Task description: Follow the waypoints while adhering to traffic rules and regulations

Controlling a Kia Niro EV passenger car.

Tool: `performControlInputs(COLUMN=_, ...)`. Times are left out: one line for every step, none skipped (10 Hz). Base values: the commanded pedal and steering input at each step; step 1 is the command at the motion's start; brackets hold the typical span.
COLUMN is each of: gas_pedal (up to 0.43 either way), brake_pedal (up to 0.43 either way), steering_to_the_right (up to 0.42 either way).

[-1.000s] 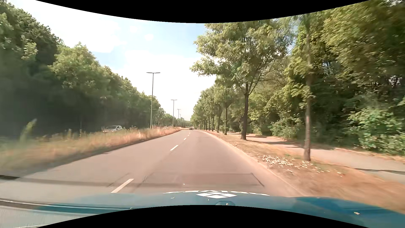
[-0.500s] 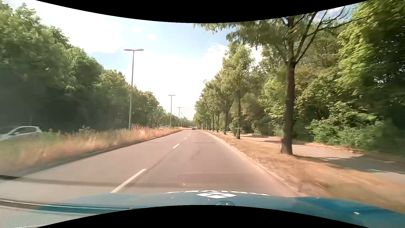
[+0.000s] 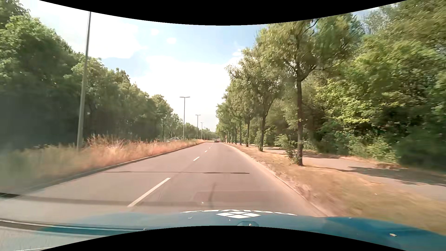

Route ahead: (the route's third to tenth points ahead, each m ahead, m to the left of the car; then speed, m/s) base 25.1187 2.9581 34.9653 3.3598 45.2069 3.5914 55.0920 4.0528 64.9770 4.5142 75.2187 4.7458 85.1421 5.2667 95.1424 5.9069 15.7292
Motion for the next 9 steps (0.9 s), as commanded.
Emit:
performControlInputs(gas_pedal=0.15, brake_pedal=0.0, steering_to_the_right=-0.014)
performControlInputs(gas_pedal=0.15, brake_pedal=0.0, steering_to_the_right=-0.014)
performControlInputs(gas_pedal=0.15, brake_pedal=0.0, steering_to_the_right=-0.013)
performControlInputs(gas_pedal=0.15, brake_pedal=0.0, steering_to_the_right=-0.012)
performControlInputs(gas_pedal=0.15, brake_pedal=0.0, steering_to_the_right=-0.012)
performControlInputs(gas_pedal=0.15, brake_pedal=0.0, steering_to_the_right=-0.011)
performControlInputs(gas_pedal=0.15, brake_pedal=0.0, steering_to_the_right=-0.01)
performControlInputs(gas_pedal=0.15, brake_pedal=0.0, steering_to_the_right=-0.01)
performControlInputs(gas_pedal=0.15, brake_pedal=0.0, steering_to_the_right=-0.01)
